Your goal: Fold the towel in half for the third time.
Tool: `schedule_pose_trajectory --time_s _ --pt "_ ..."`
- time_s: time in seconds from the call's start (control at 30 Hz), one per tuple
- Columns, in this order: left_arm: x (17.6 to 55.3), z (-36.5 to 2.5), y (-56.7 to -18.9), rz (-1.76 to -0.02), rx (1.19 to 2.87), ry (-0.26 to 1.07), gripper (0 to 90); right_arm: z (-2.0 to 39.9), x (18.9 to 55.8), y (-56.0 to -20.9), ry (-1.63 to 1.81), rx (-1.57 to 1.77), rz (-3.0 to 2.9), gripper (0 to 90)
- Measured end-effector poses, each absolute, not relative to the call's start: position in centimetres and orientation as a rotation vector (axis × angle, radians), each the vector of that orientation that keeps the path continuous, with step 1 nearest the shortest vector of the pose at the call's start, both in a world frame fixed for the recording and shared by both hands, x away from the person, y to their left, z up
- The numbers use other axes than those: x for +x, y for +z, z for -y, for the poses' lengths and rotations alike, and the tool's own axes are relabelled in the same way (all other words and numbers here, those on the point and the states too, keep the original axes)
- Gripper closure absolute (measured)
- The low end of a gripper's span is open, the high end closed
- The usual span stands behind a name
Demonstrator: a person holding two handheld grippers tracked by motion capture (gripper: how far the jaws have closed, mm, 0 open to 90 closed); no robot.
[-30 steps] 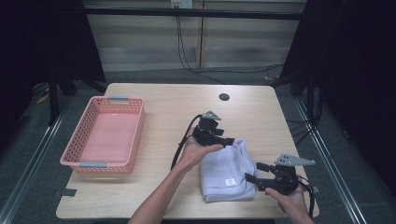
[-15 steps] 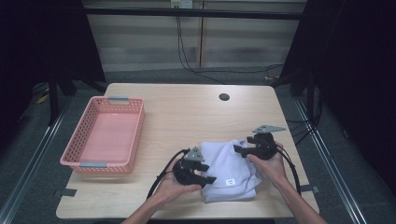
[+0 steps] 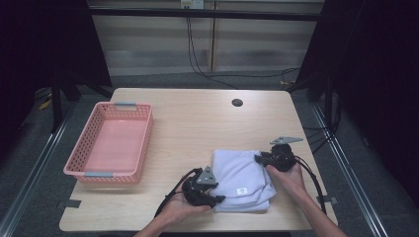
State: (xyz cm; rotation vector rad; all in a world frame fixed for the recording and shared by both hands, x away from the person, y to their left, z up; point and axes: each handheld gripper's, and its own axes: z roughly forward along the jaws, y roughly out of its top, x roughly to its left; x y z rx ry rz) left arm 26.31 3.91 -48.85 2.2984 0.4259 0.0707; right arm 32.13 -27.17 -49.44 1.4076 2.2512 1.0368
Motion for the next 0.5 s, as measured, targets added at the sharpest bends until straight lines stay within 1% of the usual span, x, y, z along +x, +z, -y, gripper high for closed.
schedule_pose_trajectory --time_s 0.07,0.1,0.13,0.2,0.23,0.27,0.33,0.37,0.4,0.43,0.5 --pt "26.6 -4.4 -48.9 -0.455 2.276 0.039 45.7 27.3 31.9 -49.4 1.026 1.4 -2.249 54.9" --pt "26.7 -4.7 -48.9 -0.466 2.273 0.024 42.8 27.7 31.9 -49.4 1.04 1.414 -2.236 40.9" --pt "26.7 -5.0 -48.8 -0.492 2.264 -0.003 42.8 27.7 31.9 -49.4 1.04 1.414 -2.236 40.9" --pt "26.4 -5.9 -48.5 -0.514 2.233 -0.055 37.7 28.2 32.1 -49.3 1.1 1.41 -2.246 32.1" --pt "26.1 -6.3 -48.5 -0.514 2.227 -0.074 36.5 28.2 32.2 -49.2 1.122 1.404 -2.242 29.1" --pt "25.3 -6.9 -48.7 -0.515 2.255 -0.059 33.1 28.1 32.4 -49.0 1.162 1.391 -2.242 23.2" --pt "25.1 -7.1 -48.9 -0.52 2.261 -0.071 31.6 27.9 32.5 -48.9 1.183 1.377 -2.254 23.4" --pt "25.0 -7.1 -49.2 -0.534 2.256 -0.103 28.6 27.6 32.6 -49.0 1.189 1.356 -2.268 22.7" --pt "24.9 -6.9 -49.2 -0.54 2.274 -0.095 27.5 27.4 32.7 -49.1 1.185 1.349 -2.279 21.1" --pt "24.8 -6.6 -49.3 -0.511 2.295 -0.104 24.9 27.0 33.0 -49.5 1.163 1.359 -2.321 20.7" --pt "24.8 -6.4 -49.3 -0.512 2.299 -0.096 24.6 26.9 33.2 -49.6 1.149 1.356 -2.334 19.3"
